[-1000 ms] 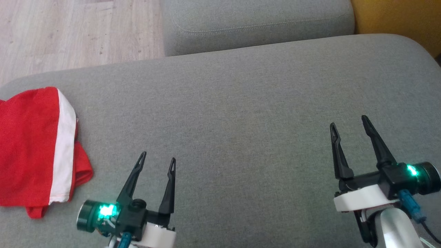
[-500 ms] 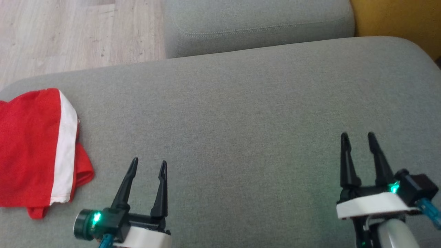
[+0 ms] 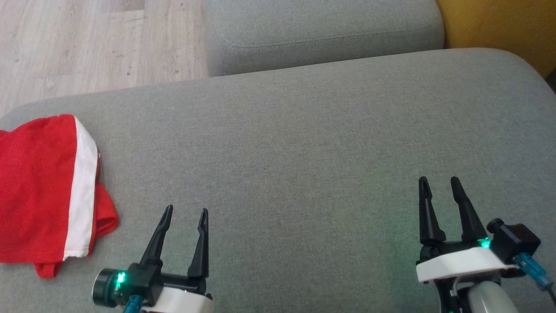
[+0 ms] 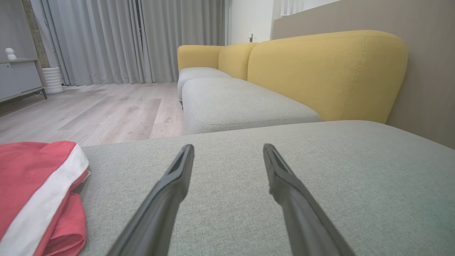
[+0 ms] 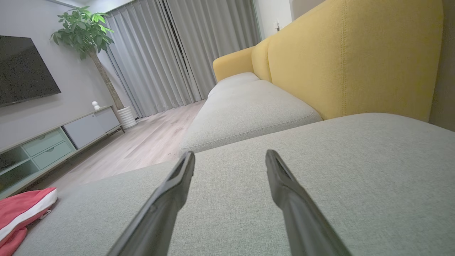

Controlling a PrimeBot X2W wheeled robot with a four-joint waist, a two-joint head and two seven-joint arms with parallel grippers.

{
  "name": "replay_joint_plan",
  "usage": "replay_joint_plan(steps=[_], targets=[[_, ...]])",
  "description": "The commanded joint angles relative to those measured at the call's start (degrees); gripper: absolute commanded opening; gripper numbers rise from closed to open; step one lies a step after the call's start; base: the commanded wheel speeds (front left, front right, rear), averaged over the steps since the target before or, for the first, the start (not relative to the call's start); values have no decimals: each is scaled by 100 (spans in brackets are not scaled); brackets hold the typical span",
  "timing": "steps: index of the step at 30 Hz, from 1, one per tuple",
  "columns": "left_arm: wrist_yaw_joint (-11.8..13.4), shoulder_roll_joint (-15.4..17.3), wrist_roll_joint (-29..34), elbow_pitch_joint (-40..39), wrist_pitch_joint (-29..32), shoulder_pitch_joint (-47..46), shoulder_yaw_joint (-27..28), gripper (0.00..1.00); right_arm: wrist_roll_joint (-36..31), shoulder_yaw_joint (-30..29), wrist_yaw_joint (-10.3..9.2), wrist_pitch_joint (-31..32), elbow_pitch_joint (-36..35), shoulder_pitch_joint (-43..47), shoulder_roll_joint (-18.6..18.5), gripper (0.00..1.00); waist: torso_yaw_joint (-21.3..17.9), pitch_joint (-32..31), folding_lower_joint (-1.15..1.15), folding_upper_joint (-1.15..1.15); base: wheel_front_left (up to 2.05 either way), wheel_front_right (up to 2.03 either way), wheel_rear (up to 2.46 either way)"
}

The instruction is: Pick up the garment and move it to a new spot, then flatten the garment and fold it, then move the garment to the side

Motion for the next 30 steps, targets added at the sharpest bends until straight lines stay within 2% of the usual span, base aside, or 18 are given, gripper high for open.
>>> replay_joint_plan(steps=[1,13,30], targets=[[-9,-27,49,-169,-55,-181,212,100,48,161,44,-62,-154,-227,-50,100,7,-6,0,0,0,0,0],[-26,-64,78,-175,-55,-151,345,100,13,322,44,-62,-76,-212,-50,100,206,-80,0,0,0,0,0],[122,-69,132,-219,-55,33,632,100,135,795,44,-62,25,-125,-50,100,1279,-275,0,0,0,0,0]])
